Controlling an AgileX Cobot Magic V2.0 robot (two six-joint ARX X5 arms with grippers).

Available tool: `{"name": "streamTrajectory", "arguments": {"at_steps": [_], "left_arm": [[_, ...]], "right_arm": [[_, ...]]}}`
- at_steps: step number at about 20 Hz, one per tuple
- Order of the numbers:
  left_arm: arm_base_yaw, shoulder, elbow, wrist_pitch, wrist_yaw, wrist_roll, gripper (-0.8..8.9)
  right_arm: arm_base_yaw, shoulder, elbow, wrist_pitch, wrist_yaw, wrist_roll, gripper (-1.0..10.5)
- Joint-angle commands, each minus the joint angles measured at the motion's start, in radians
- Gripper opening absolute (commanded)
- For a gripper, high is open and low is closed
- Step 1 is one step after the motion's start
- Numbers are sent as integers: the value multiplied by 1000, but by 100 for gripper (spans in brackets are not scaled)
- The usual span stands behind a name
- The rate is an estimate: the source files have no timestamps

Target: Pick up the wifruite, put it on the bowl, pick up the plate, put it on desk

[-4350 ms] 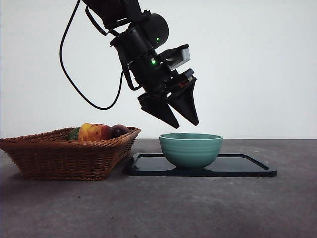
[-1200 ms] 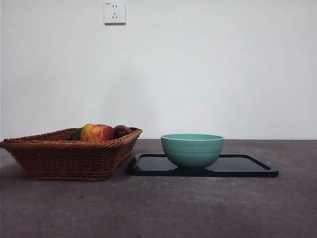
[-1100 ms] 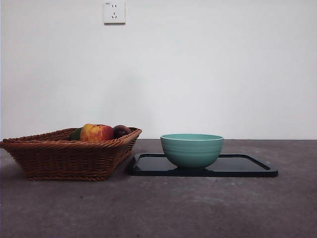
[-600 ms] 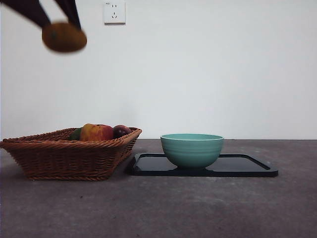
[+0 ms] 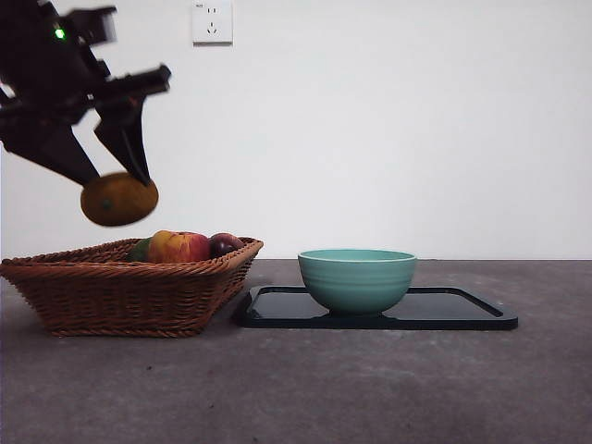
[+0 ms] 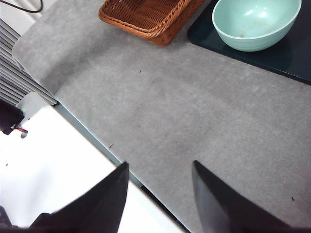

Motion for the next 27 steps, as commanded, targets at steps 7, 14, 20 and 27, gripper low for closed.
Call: {"name": "streamTrajectory", "arguments": {"at_steps": [7, 14, 20, 27], "left_arm": [[-6, 218, 6, 97, -5, 24, 151], [-8, 266, 6, 90, -3, 31, 325], [-8, 138, 10, 75, -2, 27, 344], [-29, -212, 12, -71, 348, 32, 343]], "right_arm": [[5, 2, 6, 13, 0, 3, 208], [5, 2, 6, 13, 1, 3, 208], [5, 2, 6, 14, 1, 3, 208], [5, 2, 6, 33, 1, 3, 208]]}}
